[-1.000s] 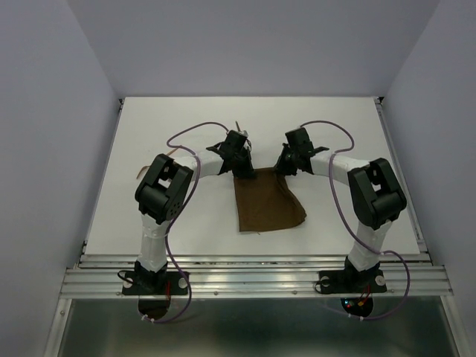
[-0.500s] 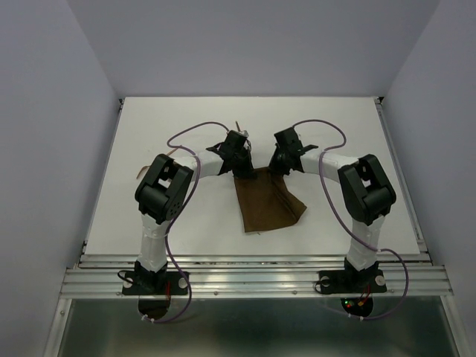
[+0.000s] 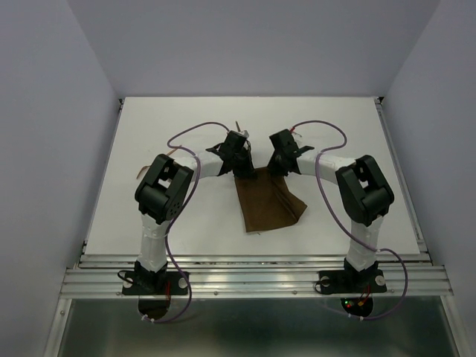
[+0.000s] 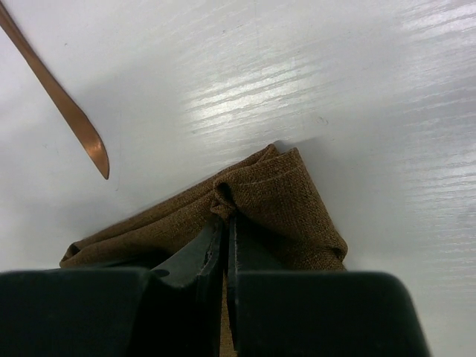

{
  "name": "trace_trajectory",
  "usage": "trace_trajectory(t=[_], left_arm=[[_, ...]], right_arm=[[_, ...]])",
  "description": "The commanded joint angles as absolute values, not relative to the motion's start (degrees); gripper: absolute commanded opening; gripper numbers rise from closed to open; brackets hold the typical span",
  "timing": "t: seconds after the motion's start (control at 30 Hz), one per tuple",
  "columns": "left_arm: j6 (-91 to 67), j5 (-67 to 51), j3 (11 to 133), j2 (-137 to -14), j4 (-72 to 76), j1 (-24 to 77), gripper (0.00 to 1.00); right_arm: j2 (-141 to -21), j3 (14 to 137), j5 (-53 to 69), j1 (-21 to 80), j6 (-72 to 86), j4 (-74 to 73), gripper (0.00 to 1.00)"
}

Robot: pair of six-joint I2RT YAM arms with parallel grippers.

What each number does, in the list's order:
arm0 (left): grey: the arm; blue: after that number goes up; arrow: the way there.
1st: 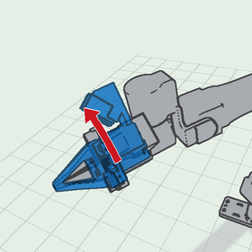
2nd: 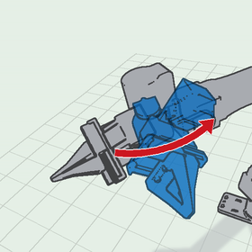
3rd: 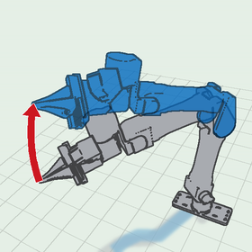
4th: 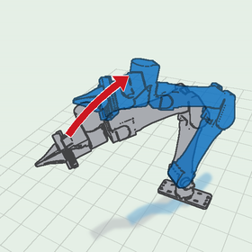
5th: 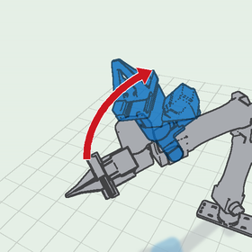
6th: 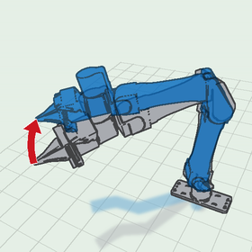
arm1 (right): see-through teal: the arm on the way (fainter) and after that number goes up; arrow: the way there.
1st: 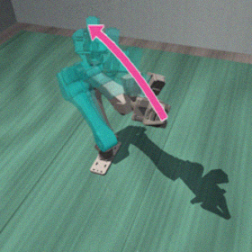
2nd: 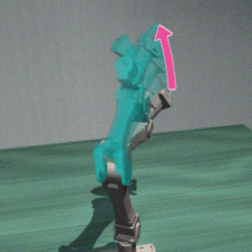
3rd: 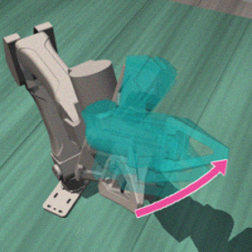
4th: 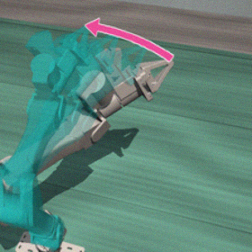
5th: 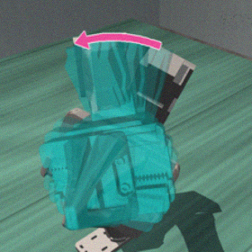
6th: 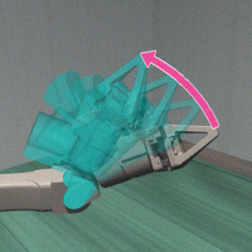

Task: Fold the napkin into a case and place the utensils inside
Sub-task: Fold the lower triangle-folded napkin at the center of the board.

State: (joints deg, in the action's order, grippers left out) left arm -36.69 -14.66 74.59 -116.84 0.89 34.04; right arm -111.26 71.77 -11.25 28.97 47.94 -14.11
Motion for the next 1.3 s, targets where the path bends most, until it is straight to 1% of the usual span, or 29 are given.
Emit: trace_trajectory(t=[0.0,0.23,0.43,0.6,0.7,0.8,0.83,0.87,0.9,0.93,1.0,1.27], left_arm=[[-35.6,-14.3,72.9,-114.3,-1.2,34.4,0.00],[-36.0,-13.9,72.8,-111.2,-1.5,34.4,0.00],[-37.3,-12.7,71.4,-107.2,-1.8,34.3,0.00],[-40.2,-14.2,66.1,-101.0,1.6,34.3,0.00],[-43.1,-16.3,62.5,-98.8,4.5,34.5,0.00],[-45.8,-17.2,59.2,-97.5,6.5,34.8,0.08],[-46.4,-17.4,58.2,-97.0,7.1,35.0,0.16],[-46.8,-17.6,56.4,-96.7,7.7,34.9,0.21],[-47.6,-17.6,55.6,-96.0,8.3,35.0,0.29],[-47.8,-17.4,54.9,-95.5,8.3,35.0,0.32],[-48.0,-17.3,52.9,-94.8,8.4,35.0,0.34],[-46.3,-16.2,46.1,-88.5,7.1,35.0,0.34]], right_arm=[[-113.4,73.1,-15.7,28.7,48.4,-17.0,0.01],[-114.6,76.2,-19.2,29.8,48.1,-21.2,0.01],[-118.3,82.6,-27.8,32.8,47.6,-28.9,0.01],[-121.4,86.0,-31.5,33.8,48.2,-33.0,0.01],[-123.4,87.4,-31.6,33.8,49.5,-34.5,0.01],[-125.9,90.3,-31.3,33.8,51.0,-36.3,0.01],[-126.5,91.0,-31.2,33.8,51.5,-37.9,0.01],[-126.9,91.8,-31.1,33.8,52.1,-38.7,0.01],[-127.8,93.4,-30.6,33.8,53.5,-40.2,0.01],[-128.1,94.1,-30.4,33.8,54.0,-41.0,0.01],[-128.9,95.5,-29.5,33.8,55.9,-42.5,0.01],[-136.3,108.9,-27.7,33.8,64.9,-60.4,0.01]])
